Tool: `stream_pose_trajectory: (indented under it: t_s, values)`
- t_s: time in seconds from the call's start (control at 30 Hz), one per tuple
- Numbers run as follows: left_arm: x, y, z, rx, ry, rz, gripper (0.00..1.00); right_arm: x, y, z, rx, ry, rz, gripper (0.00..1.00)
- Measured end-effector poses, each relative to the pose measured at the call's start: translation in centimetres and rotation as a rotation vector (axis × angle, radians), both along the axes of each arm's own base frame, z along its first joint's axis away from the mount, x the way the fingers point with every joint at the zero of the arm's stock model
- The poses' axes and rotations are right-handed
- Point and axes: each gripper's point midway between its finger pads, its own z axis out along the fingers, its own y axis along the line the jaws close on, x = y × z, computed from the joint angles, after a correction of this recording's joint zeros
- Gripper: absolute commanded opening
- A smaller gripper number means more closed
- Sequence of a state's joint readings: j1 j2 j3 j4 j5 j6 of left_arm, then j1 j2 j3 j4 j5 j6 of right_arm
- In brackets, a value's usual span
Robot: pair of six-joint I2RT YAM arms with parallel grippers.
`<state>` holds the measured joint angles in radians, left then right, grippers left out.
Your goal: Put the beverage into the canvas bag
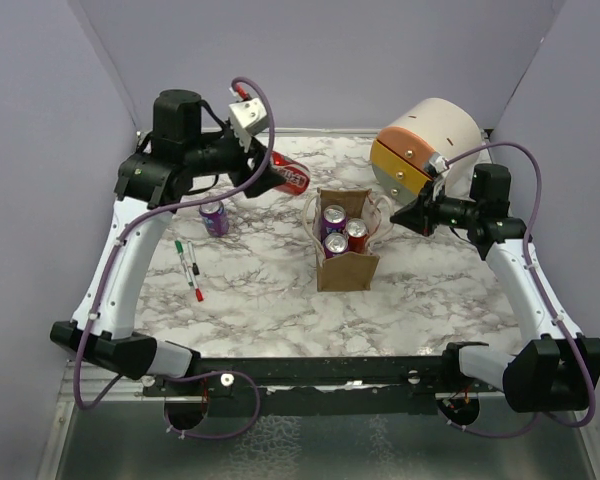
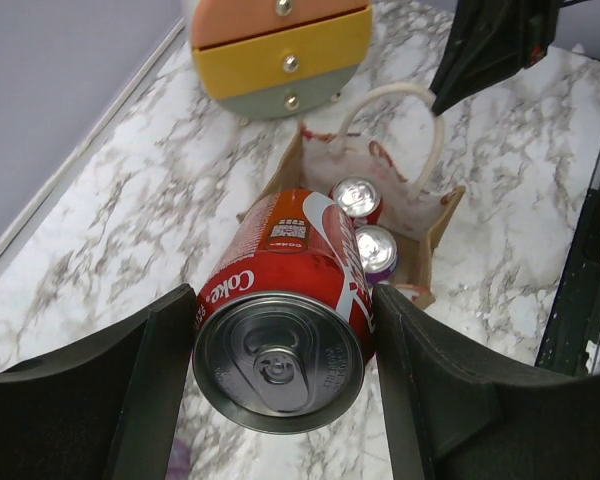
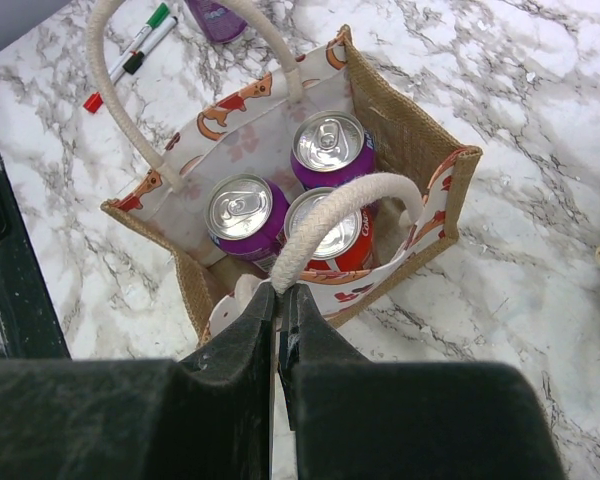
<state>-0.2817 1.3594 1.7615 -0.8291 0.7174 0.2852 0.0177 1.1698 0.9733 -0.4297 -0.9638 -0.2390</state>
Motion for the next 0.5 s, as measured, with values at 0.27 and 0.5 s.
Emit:
stream_pose_trajectory:
  t_s: [0.27, 0.5]
  values:
    - [-0.1, -8.1, 0.0, -0.003, -0.006, -0.195, 0.00, -0.3, 0.0, 0.2, -0.001, -0.001, 0.000, 0.01]
    - [-1.8, -13.8, -3.5, 0.070, 0.025, -0.327, 0.00, -0.7, 0.0, 0.7, -0.001, -0.017, 0.000, 0.01]
